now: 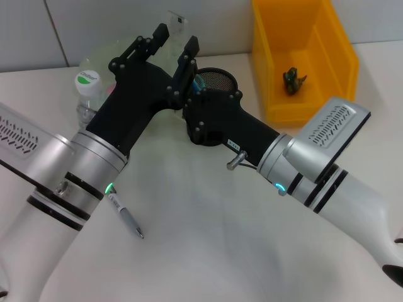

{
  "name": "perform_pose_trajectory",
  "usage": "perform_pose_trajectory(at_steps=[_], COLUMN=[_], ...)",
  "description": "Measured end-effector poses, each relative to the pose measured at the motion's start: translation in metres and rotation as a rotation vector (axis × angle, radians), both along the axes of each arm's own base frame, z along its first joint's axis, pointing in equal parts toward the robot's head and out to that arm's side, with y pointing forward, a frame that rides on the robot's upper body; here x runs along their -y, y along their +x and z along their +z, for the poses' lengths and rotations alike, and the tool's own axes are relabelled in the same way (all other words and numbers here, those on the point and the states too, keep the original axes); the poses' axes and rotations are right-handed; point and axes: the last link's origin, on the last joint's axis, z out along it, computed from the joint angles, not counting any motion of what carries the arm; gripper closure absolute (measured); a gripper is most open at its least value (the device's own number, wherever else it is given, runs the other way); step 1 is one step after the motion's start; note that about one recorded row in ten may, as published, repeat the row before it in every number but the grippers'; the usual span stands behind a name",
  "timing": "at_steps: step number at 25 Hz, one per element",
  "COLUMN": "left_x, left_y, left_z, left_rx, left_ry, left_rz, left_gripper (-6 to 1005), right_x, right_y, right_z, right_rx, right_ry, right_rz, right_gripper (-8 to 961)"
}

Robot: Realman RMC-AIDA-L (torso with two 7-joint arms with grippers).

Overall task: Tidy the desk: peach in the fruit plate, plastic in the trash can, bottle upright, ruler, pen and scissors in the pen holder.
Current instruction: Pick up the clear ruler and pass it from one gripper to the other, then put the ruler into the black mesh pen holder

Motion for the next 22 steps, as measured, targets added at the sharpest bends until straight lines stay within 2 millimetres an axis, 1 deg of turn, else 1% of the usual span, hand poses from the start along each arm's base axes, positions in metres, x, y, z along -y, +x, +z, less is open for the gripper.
perform_pose_trajectory(at_steps=[3,9,14,21,22], left_x=[-0.001,-0.001,-0.001,0.001,0.001], left_y=[0.000,-0.002,-0.006,-0.011,-0.011], left_z=[0.000,0.000,0.002,0.003,0.003], left_rx=[-0.004,0.002,0.010,0.025,0.025], left_ry=[-0.001,-0.002,-0.001,-0.010,-0.010], left_rz=[-0.001,0.006,0.022,0.037,0.037], left_gripper=[533,479,434,195,195], right_x=[0.000,-0.001,-0.002,-0.010,-0.013], right_y=[0.000,0.002,0.006,0.020,0.023], right_z=[0.000,0.003,0.012,0.030,0.034], right_rx=[0.001,-0.007,-0.033,-0.063,-0.059], right_ry=[0.000,0.013,0.060,0.162,0.178], right_rz=[0.001,-0.005,-0.006,-0.069,-0.081], right_gripper=[944,939,935,930,929])
